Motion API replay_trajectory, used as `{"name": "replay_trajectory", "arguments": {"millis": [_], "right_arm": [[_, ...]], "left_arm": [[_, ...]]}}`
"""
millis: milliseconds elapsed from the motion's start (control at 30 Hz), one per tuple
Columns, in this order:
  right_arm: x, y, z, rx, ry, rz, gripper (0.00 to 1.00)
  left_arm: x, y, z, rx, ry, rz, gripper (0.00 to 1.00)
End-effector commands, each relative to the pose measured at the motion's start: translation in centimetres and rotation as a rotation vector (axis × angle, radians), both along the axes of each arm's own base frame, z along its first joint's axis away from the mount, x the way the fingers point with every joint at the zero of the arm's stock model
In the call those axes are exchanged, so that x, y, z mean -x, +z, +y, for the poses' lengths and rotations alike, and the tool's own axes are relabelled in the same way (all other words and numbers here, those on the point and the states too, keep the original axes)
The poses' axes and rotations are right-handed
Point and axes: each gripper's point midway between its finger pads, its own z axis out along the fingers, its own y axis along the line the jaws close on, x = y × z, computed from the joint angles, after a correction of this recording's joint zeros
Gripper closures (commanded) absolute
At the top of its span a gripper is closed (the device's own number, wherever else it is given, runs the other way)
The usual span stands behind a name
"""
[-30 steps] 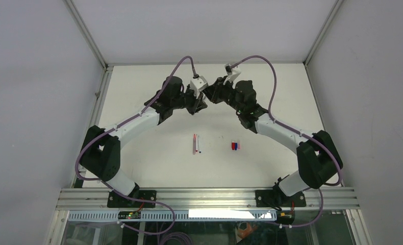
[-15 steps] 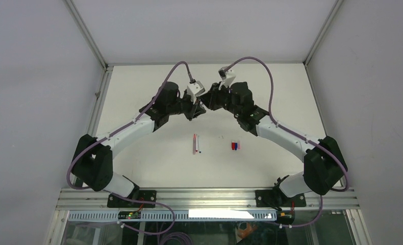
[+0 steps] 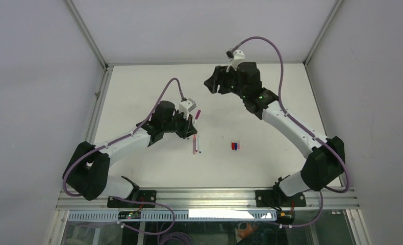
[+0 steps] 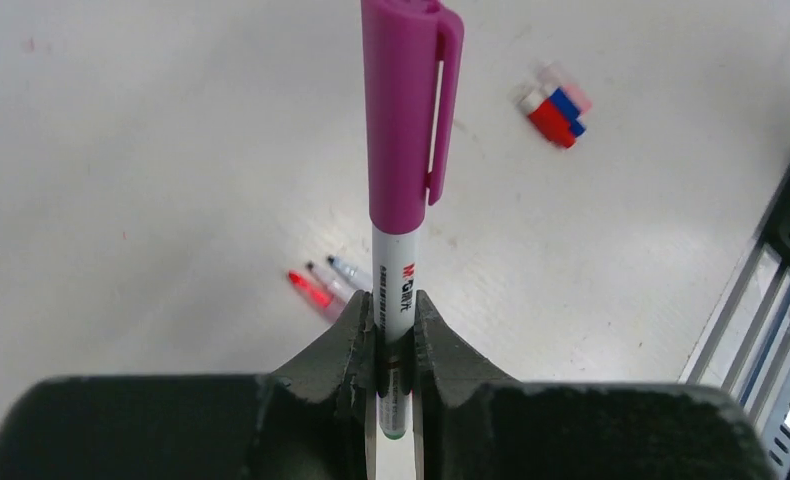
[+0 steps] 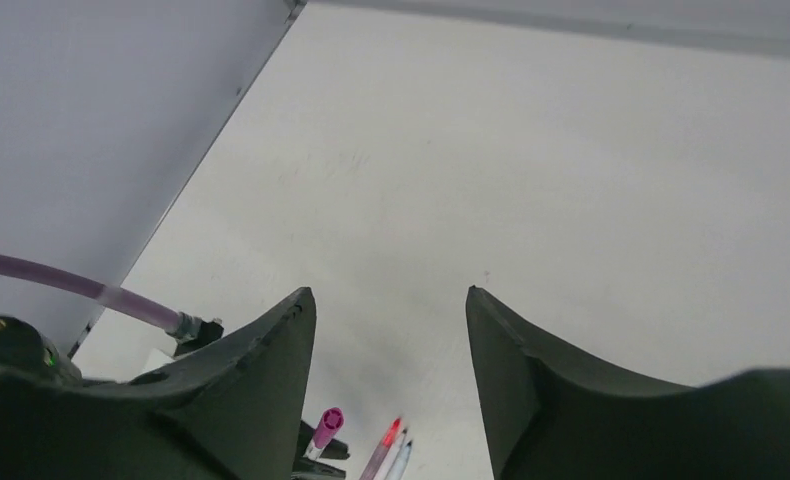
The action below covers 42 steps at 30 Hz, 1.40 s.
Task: Insert the pens into the pen caps
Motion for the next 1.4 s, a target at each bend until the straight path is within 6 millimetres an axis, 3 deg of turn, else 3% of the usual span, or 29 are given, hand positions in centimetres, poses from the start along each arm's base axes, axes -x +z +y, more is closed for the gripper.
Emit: {"name": "replay_trajectory", "arguments": {"millis": [0, 100, 233, 500, 700, 867, 1167, 1367], "right_arm": [[-1.6, 7.0, -4.4, -0.066, -0.145, -0.169, 0.39], [-1.2, 5.9, -6.7, -0.064, -0.191, -0.154, 0.37], [0.2, 3.1, -8.5, -0.013, -0.213, -0.084, 0.37], [3.1, -4.0, -7.0, 0.055, -0.152, 0.115, 0.37], [4.7, -6.1, -5.2, 0.122, -0.111, 0.181, 0.38], [5.0, -7.2, -5.4, 0.179, -0.117, 0.212, 0.38], [6.1, -11.6, -9.6, 0.361, -0.285, 0.355, 0.44], [7.9, -13.5, -11.4, 0.416, -0.312, 0.407, 0.45]], "left_arm": [[1.0, -3.2, 3.2, -0.108, 0.194, 0.166, 1.0], [1.0, -4.5, 5.6, -0.208, 0.345, 0.265, 1.0], [1.2, -4.2, 7.7, -0.279, 0.478, 0.314, 1.0], [0.2, -4.9, 9.6, -0.427, 0.627, 0.439, 1.0], [-0.2, -6.1, 9.4, -0.398, 0.636, 0.57, 0.99], [0.3, -7.0, 9.7, -0.401, 0.627, 0.627, 0.85], [1.6, -8.4, 8.5, -0.393, 0.541, 0.731, 0.73], [0.7, -6.2, 7.5, -0.33, 0.522, 0.692, 0.64]]}}
